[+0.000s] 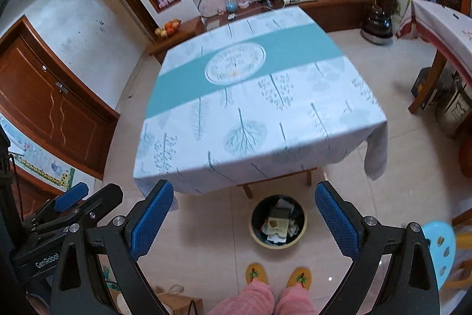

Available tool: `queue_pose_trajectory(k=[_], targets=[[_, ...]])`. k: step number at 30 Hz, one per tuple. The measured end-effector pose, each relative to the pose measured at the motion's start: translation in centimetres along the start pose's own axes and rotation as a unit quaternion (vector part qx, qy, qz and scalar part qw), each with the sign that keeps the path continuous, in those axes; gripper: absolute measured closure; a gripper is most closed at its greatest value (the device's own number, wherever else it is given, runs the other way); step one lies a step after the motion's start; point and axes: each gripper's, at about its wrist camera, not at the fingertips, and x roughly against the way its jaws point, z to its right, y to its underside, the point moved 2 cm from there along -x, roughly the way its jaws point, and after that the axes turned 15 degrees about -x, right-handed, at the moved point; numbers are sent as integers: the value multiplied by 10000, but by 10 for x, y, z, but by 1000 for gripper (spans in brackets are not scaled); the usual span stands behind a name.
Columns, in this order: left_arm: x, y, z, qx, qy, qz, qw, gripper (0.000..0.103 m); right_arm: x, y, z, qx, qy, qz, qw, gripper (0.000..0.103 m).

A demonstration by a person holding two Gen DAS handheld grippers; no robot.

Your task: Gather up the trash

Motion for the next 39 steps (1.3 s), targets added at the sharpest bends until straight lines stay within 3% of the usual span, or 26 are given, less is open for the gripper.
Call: queue_pose_trajectory(k=[17,39], targets=[[63,-14,4,283,-432,426,9978,6,82,-19,-36,296,-251,805,9960,5],[72,-22,15,321,-486,479,9972,6,103,-25,-33,419,-192,1151,9923,5]])
